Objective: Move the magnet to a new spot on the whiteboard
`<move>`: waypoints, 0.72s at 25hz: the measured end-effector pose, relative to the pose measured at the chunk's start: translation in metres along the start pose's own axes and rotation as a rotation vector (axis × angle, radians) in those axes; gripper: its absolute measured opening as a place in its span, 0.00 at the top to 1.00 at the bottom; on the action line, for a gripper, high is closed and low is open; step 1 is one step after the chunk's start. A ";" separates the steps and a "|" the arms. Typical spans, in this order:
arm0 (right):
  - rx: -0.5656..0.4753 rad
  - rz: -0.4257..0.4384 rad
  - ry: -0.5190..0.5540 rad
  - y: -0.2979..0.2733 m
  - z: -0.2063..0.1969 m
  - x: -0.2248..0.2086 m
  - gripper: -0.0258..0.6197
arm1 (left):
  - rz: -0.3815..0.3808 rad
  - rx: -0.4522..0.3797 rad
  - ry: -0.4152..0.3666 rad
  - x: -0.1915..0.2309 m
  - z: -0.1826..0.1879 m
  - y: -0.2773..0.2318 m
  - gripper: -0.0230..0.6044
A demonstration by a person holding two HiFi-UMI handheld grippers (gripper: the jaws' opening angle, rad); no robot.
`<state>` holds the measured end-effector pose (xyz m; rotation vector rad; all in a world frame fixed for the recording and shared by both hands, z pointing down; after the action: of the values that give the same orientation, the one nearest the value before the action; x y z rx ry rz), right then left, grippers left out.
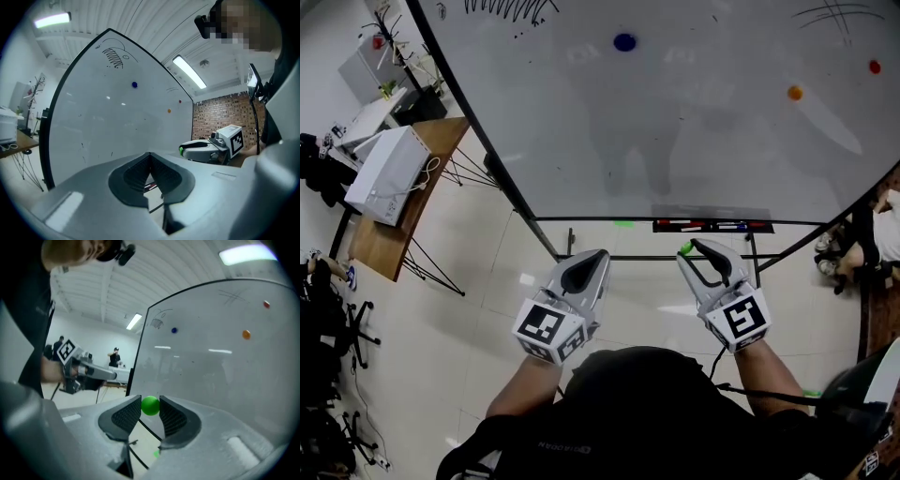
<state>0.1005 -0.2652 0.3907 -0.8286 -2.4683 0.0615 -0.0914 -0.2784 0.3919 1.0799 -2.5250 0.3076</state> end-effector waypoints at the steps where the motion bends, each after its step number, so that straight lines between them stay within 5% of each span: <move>1: 0.040 0.004 0.083 -0.010 0.002 0.000 0.79 | 0.004 -0.002 0.004 0.002 -0.002 0.002 0.94; 10: 0.078 -0.154 0.461 -0.122 0.056 -0.001 0.79 | 0.063 -0.007 0.042 0.026 -0.009 0.029 0.94; 18: 0.069 -0.247 0.371 -0.199 0.086 -0.016 0.79 | 0.091 -0.016 0.062 0.053 -0.006 0.061 0.94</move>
<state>-0.0409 -0.4255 0.3502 -0.4521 -2.1827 -0.0883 -0.1682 -0.2695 0.4163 0.9361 -2.5216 0.3398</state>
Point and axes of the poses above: the fingertips, and each gripper's own axes: y backward along the fingers, x to its left, z out of its top, the point moved 5 cm from there along y, backward along the fingers, and after that the axes turned 14 degrees about y, right-handed, at the moved point
